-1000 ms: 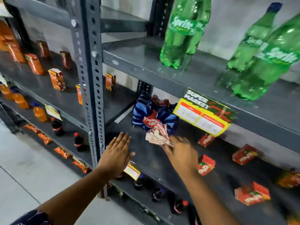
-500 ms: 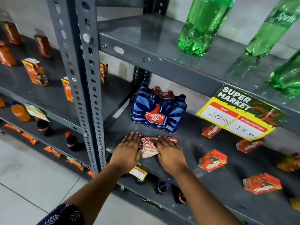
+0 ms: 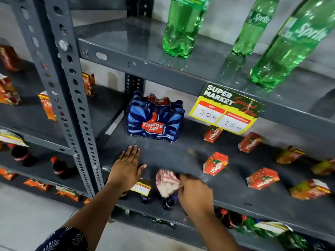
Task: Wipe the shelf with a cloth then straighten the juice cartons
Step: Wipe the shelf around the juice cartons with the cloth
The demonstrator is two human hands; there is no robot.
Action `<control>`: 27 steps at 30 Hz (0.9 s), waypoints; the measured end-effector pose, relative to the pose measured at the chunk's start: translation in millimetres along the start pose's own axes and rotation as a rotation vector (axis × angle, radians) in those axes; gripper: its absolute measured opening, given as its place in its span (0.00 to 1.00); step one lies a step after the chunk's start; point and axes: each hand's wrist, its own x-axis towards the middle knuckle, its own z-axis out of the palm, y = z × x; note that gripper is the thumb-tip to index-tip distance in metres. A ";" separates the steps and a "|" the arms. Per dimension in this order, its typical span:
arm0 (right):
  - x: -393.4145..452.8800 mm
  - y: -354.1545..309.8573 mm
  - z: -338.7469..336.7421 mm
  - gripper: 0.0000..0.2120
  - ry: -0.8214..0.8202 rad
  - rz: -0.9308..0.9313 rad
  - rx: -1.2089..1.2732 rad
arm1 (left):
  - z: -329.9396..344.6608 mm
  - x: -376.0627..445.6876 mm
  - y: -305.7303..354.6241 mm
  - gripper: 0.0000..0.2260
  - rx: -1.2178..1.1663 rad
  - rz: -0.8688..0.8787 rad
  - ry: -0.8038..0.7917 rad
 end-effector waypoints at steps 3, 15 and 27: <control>33.4 9.5 -1.2 0.23 0.113 -0.054 -0.007 | -0.8 -0.2 0.6 0.40 0.003 -0.017 -0.019; -12.4 38.1 20.8 0.23 0.144 0.060 0.034 | 3.4 -17.4 52.7 0.34 -0.026 0.111 -0.004; -32.6 77.8 33.5 0.23 0.161 -0.049 0.053 | 22.0 -19.5 78.7 0.33 -0.032 0.107 0.035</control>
